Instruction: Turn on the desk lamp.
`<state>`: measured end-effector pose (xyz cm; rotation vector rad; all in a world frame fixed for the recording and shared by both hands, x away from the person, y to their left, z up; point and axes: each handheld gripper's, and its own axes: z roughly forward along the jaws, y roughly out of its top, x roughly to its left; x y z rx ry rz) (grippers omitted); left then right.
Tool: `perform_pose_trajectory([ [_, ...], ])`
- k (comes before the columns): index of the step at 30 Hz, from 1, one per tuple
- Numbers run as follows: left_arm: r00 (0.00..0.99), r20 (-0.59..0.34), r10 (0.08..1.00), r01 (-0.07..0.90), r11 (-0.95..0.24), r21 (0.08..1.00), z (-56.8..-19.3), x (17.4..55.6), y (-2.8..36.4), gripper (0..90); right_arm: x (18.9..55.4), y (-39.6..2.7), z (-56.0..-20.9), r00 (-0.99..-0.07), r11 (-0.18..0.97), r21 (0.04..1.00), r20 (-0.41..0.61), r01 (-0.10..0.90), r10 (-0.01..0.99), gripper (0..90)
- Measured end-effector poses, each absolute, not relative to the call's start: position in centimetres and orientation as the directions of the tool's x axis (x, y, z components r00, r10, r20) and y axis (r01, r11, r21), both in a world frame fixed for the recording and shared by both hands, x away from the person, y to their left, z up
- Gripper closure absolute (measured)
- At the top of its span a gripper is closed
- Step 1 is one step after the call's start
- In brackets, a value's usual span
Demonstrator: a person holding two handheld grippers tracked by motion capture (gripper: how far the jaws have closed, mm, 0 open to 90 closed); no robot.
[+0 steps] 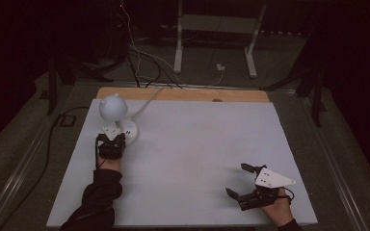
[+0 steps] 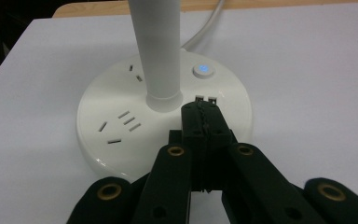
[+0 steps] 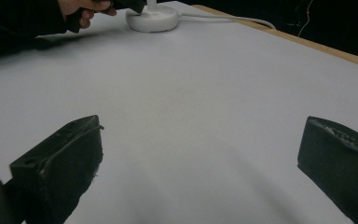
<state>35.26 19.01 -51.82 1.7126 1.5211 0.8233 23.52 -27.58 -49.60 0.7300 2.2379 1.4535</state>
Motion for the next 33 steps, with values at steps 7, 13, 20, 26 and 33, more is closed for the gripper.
perform_pose_trajectory([
  [7,0.106,0.016,0.994,0.552,-0.072,0.831,-51.9,35.2,19.0,90.0,23.5,-27.6,-49.6,-0.797,0.332,0.917,-0.026,0.222,0.603,0.0],
  [13,0.111,0.032,0.993,0.549,-0.088,0.831,-51.9,35.3,18.9,90.0,23.5,-27.5,-49.6,-0.799,0.334,0.917,-0.028,0.219,0.601,0.0],
  [20,0.098,0.045,0.994,0.553,-0.092,0.828,-51.9,35.2,18.8,90.0,23.5,-27.5,-49.7,-0.799,0.336,0.915,-0.026,0.222,0.601,0.0],
  [26,0.119,0.064,0.991,0.550,-0.120,0.826,-51.9,35.2,18.7,90.0,23.6,-27.5,-49.7,-0.799,0.336,0.915,-0.024,0.225,0.601,0.0],
  [33,0.105,0.078,0.991,0.497,-0.120,0.859,-51.0,35.0,18.8,90.0,23.5,-27.5,-49.6,-0.798,0.332,0.917,-0.026,0.221,0.603,0.0],
])
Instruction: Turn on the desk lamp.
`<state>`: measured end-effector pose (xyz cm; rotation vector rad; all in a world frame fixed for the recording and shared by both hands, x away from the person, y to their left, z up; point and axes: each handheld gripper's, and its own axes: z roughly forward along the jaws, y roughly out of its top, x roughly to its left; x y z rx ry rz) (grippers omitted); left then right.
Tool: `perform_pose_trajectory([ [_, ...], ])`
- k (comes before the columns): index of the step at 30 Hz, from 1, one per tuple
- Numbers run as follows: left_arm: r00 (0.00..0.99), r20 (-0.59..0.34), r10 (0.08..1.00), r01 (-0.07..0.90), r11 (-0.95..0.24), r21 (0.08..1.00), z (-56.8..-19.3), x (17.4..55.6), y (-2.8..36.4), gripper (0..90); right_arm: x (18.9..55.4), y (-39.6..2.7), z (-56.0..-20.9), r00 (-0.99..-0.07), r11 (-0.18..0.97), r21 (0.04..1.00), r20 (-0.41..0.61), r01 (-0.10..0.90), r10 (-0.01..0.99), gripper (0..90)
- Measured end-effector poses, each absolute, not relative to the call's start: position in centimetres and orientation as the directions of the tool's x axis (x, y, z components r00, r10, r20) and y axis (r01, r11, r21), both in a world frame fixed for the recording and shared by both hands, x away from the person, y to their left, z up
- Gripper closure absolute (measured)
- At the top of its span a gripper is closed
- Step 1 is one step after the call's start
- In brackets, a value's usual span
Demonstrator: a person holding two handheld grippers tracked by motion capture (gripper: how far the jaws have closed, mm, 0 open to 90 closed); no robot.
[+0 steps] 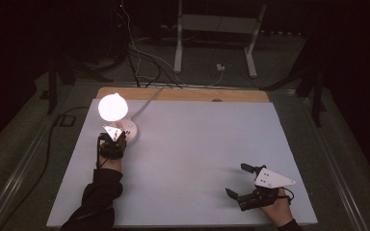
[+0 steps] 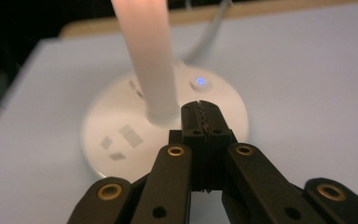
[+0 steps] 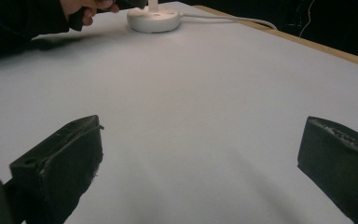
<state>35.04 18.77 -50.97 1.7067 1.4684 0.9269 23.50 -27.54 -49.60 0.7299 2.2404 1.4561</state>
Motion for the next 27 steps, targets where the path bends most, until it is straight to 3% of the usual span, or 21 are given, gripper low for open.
perform_pose_trajectory([
  [3,0.092,0.054,0.994,0.503,-0.093,0.860,-50.9,34.9,19.0,90.0,23.6,-27.5,-49.7,-0.798,0.331,0.916,-0.020,0.226,0.602,0.0],
  [9,0.068,0.027,0.997,0.526,-0.059,0.848,-50.4,34.9,18.9,78.8,23.6,-27.5,-49.6,-0.798,0.330,0.917,-0.021,0.225,0.603,0.0],
  [19,0.055,-0.001,0.998,0.565,-0.031,0.825,-50.1,35.0,18.4,42.1,23.6,-27.6,-49.7,-0.798,0.329,0.917,-0.019,0.226,0.602,0.0],
  [25,0.145,-0.054,0.988,0.634,-0.051,0.771,-50.2,35.3,18.4,7.9,23.6,-27.6,-49.7,-0.799,0.329,0.916,-0.017,0.228,0.601,0.0],
  [27,0.170,-0.078,0.982,0.640,-0.050,0.767,-49.9,35.2,18.4,2.6,23.6,-27.6,-49.7,-0.799,0.330,0.916,-0.016,0.230,0.601,0.0],
])
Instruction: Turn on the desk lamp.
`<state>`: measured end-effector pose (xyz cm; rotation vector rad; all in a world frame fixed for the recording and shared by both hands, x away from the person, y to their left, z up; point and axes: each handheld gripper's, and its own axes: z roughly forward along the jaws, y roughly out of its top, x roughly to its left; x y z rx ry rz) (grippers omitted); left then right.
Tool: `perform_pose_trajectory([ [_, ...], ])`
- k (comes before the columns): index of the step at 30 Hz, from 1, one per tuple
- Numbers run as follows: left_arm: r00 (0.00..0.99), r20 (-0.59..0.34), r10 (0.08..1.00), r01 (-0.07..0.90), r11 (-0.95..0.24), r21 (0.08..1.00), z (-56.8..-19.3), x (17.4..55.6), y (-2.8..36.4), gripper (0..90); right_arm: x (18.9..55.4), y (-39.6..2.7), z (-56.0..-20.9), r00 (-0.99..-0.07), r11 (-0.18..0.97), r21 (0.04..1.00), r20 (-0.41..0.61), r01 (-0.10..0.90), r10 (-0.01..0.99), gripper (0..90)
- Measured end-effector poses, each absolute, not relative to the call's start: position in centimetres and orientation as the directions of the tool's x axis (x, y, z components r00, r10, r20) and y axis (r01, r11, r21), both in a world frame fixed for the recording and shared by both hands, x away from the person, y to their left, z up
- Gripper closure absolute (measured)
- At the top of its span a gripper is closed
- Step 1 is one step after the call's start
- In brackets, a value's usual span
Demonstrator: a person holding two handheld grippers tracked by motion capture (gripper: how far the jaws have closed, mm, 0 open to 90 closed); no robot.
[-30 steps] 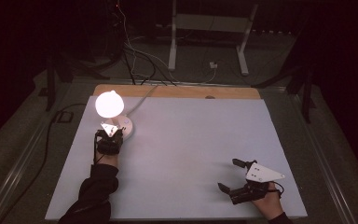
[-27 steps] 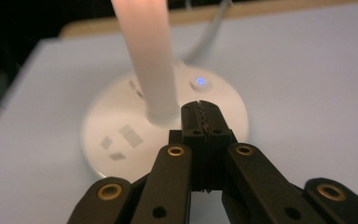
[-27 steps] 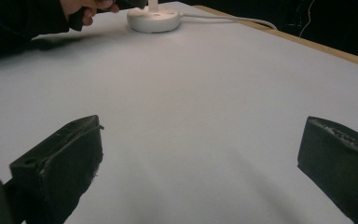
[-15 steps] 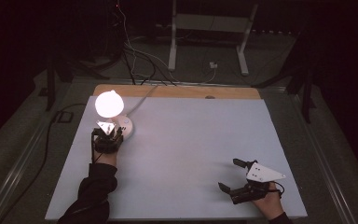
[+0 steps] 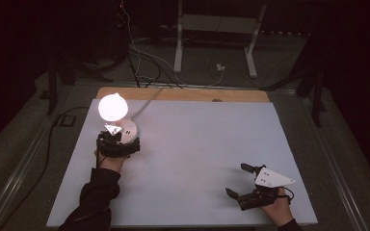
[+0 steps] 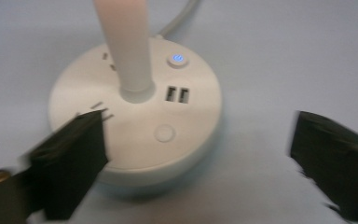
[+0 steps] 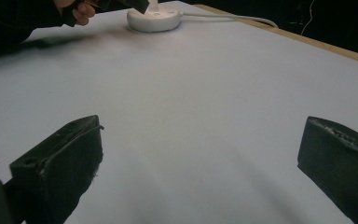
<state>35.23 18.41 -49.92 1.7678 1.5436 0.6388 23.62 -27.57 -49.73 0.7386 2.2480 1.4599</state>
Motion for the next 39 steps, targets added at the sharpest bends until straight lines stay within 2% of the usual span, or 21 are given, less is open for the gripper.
perform_pose_trajectory([
  [2,0.199,-0.094,0.976,0.637,-0.056,0.769,-49.5,35.1,18.5,0.5,23.6,-27.5,-49.7,-0.800,0.332,0.915,-0.018,0.229,0.600,0.0],
  [15,0.375,-0.152,0.914,0.601,-0.115,0.791,-47.8,33.3,19.1,0.4,23.5,-27.4,-49.6,-0.800,0.334,0.916,-0.023,0.224,0.600,0.0],
  [18,0.405,-0.197,0.893,0.598,-0.095,0.796,-47.7,33.1,19.4,0.4,23.5,-27.5,-49.7,-0.799,0.330,0.916,-0.020,0.226,0.600,0.0],
  [25,0.512,-0.195,0.837,0.559,-0.152,0.815,-47.2,32.1,19.2,0.4,23.5,-27.5,-49.6,-0.800,0.336,0.915,-0.026,0.222,0.599,0.0],
  [39,0.603,-0.170,0.779,0.522,-0.224,0.823,-47.4,29.0,20.0,0.4,23.5,-27.4,-49.7,-0.800,0.337,0.914,-0.024,0.225,0.599,0.0],
])
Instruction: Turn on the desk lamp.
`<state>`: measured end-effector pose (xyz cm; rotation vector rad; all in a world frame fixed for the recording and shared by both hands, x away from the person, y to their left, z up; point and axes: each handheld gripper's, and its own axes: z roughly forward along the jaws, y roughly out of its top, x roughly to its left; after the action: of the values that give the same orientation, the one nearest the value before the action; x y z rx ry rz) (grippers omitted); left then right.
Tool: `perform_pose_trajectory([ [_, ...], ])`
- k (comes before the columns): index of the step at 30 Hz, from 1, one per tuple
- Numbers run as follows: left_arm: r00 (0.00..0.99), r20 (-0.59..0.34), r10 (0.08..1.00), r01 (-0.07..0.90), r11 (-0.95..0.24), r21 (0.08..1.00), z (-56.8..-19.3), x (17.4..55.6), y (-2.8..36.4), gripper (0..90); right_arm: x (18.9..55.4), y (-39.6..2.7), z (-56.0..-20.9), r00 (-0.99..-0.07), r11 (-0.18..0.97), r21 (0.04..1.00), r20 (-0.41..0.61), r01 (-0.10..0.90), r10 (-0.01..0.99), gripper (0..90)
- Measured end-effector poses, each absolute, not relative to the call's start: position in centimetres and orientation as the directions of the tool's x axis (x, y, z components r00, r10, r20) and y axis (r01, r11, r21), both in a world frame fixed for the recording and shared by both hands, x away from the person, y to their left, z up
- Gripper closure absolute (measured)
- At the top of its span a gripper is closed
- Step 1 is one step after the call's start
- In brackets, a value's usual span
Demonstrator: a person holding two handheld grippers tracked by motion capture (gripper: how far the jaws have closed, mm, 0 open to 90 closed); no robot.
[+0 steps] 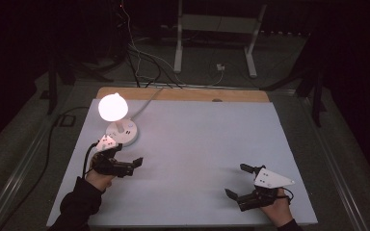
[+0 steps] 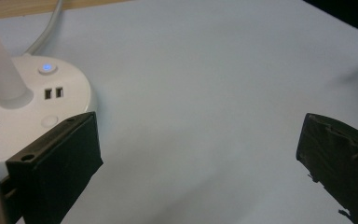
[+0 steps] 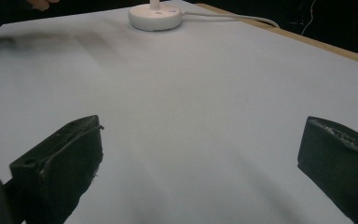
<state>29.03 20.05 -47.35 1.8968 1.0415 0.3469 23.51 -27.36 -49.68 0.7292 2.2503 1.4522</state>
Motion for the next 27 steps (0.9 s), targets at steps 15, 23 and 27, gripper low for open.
perform_pose_trajectory([
  [15,0.668,-0.123,0.734,0.498,-0.317,0.807,-48.9,26.0,20.7,0.4,23.5,-27.2,-49.8,-0.802,0.345,0.910,-0.024,0.230,0.597,0.0],
  [23,0.709,-0.088,0.700,0.469,-0.374,0.800,-49.8,24.6,20.8,0.4,23.6,-27.2,-49.9,-0.802,0.344,0.910,-0.021,0.232,0.596,0.0],
  [27,0.729,-0.072,0.681,0.460,-0.409,0.788,-50.5,24.2,20.9,0.4,23.6,-27.2,-49.9,-0.803,0.345,0.909,-0.018,0.235,0.595,0.0],
])
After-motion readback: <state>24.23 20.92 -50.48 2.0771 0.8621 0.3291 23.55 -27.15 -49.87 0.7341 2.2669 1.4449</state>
